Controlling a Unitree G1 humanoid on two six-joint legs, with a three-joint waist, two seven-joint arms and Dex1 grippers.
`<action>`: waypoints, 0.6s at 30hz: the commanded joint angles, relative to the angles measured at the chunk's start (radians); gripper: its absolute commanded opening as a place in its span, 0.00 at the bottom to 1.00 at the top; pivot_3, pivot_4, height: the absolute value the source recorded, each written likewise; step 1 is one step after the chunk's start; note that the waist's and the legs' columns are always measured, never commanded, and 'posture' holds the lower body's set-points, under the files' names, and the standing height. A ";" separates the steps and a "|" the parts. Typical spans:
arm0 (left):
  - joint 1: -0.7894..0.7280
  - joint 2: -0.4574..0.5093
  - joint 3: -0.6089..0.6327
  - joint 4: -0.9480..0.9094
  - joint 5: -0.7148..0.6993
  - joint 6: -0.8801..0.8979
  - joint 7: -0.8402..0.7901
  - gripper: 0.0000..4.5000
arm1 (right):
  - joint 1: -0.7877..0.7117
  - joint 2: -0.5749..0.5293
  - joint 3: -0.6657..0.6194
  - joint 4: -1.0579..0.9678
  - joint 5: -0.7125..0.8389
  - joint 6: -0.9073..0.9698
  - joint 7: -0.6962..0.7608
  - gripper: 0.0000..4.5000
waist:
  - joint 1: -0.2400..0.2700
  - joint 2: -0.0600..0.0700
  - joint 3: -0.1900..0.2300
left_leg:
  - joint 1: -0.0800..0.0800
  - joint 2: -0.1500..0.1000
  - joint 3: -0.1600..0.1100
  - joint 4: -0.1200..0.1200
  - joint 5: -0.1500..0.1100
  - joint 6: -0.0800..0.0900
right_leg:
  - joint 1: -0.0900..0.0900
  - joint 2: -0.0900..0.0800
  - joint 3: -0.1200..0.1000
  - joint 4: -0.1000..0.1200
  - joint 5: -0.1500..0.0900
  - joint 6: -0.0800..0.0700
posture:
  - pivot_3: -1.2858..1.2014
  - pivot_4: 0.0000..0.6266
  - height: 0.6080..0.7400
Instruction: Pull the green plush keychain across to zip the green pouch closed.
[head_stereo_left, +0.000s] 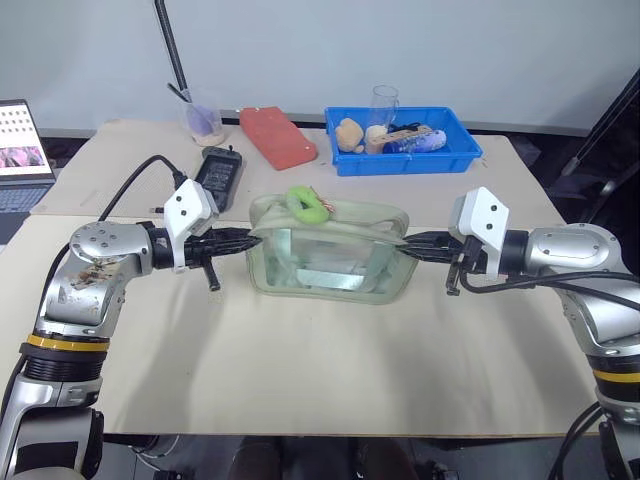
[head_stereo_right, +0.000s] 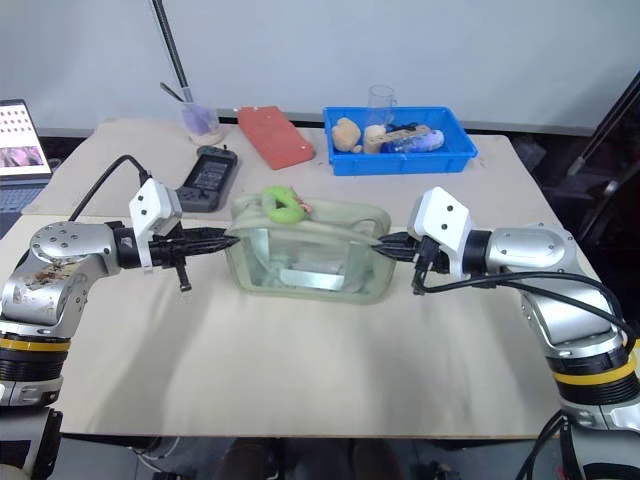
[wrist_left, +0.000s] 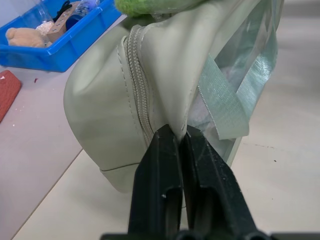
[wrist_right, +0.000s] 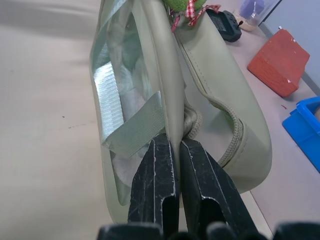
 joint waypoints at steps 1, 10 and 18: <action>-0.029 0.016 0.014 -0.032 -0.004 -0.007 -0.004 0.01 | -0.037 0.004 -0.022 -0.013 0.004 0.001 -0.009 0.09 | 0.000 0.000 0.000 | 0.000 0.000 0.000 0.000 0.000 0.000 | 0.000 0.000 0.000 0.000 0.000 0.000 | 0.52 0.24 1.00; -0.038 0.019 0.007 -0.024 0.002 -0.009 -0.014 0.00 | -0.195 0.022 -0.006 0.024 0.018 0.024 0.018 0.78 | -0.001 0.000 0.000 | 0.000 0.000 0.000 0.000 0.000 0.000 | 0.000 0.000 0.000 0.000 0.000 0.000 | 0.52 0.24 1.00; -0.040 0.012 0.000 -0.030 0.007 -0.004 -0.009 0.00 | -0.335 0.256 0.181 0.043 -0.079 0.042 -0.081 1.00 | -0.004 0.000 0.000 | 0.000 0.000 0.000 0.000 0.000 0.000 | -0.002 0.000 0.000 0.001 0.000 0.000 | 0.52 0.24 1.00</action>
